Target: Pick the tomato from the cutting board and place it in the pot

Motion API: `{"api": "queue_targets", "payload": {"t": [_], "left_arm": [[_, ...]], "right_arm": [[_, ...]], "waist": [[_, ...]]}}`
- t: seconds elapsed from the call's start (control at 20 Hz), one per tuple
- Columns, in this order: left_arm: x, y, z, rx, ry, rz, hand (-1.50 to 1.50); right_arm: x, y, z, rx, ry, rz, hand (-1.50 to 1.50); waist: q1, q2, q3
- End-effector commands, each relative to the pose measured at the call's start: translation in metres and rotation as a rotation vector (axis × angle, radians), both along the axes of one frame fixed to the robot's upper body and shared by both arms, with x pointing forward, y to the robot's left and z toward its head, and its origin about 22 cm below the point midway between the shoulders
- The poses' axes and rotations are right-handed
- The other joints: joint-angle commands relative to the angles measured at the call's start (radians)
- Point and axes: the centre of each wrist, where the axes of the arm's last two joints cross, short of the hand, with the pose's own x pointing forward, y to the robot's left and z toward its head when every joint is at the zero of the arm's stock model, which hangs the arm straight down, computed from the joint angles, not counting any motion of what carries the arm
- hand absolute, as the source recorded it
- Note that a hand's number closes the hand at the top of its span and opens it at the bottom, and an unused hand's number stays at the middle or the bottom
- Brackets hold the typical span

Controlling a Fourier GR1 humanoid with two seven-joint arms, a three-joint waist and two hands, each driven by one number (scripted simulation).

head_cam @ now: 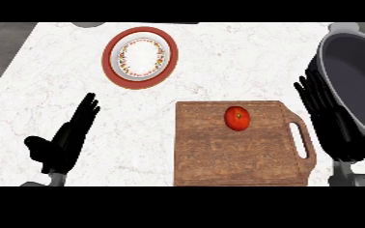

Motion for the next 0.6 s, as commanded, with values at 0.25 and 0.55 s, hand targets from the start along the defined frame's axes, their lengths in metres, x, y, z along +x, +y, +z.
{"api": "queue_targets", "payload": {"t": [0.25,0.55], "left_arm": [[0.025,-0.01,0.015,0.135,0.108,-0.142,0.0],[0.007,-0.021,-0.006,0.08,0.169,-0.137,0.0]], "right_arm": [[0.01,0.092,0.004,-0.313,0.196,-0.091,1.5],[0.006,0.085,0.017,-0.417,-0.335,-0.619,-1.5]], "waist": [[-0.028,0.002,0.01],[-0.063,-0.01,0.012]]}}
